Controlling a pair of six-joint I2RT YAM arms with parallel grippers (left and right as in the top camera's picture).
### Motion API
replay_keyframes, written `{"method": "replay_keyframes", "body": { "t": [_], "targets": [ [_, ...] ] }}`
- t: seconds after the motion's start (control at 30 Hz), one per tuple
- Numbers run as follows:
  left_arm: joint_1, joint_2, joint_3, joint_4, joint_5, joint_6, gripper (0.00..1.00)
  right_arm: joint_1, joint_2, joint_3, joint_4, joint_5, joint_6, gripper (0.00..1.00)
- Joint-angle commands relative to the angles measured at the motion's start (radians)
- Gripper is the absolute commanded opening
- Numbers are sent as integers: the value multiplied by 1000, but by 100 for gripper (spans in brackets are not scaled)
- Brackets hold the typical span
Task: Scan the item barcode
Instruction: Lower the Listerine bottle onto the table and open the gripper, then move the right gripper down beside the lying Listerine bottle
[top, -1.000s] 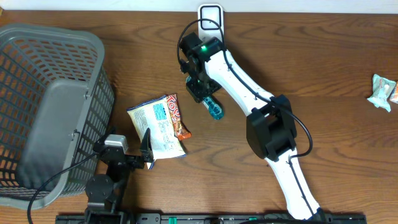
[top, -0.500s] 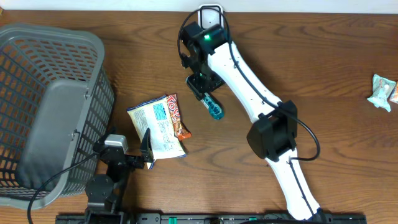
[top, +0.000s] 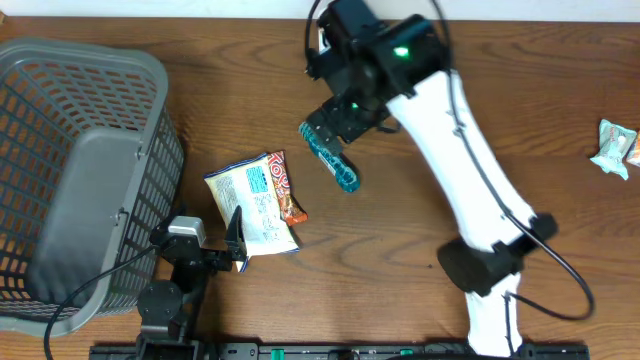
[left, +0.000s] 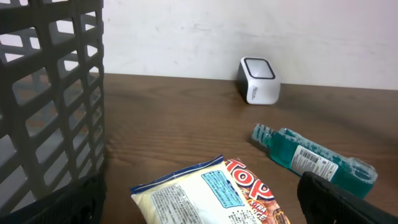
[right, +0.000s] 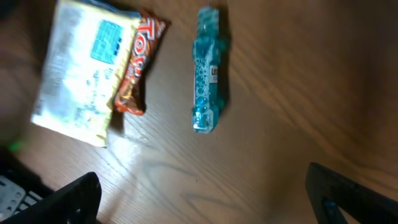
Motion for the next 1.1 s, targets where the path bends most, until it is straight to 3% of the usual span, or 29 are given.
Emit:
{"method": "replay_keyframes", "body": {
  "t": [0.0,0.2,0.37,0.57,0.67,0.83,1.07],
  "targets": [
    [5,-5,-26,-17,-2,-5,98,-1,-120,-34,-4,41,11,99],
    [5,-5,-26,-17,-2,-5,98,-1,-265,-210,20,107,74,99],
    [5,-5,-26,-17,-2,-5,98,-1,-448,-481,168,158,140,99],
    [5,-5,-26,-17,-2,-5,98,-1,-752,-1021,607,161,175,99],
    [5,-5,-26,-17,-2,-5,98,0,-854,-1404,984,134,175,99],
    [5,-5,-26,-17,-2,-5,98,2,-833,-1656,1299,48,174,99],
    [5,-5,-26,-17,-2,-5,98,2,-742,-1818,1656,48,81,99]
  ]
}}
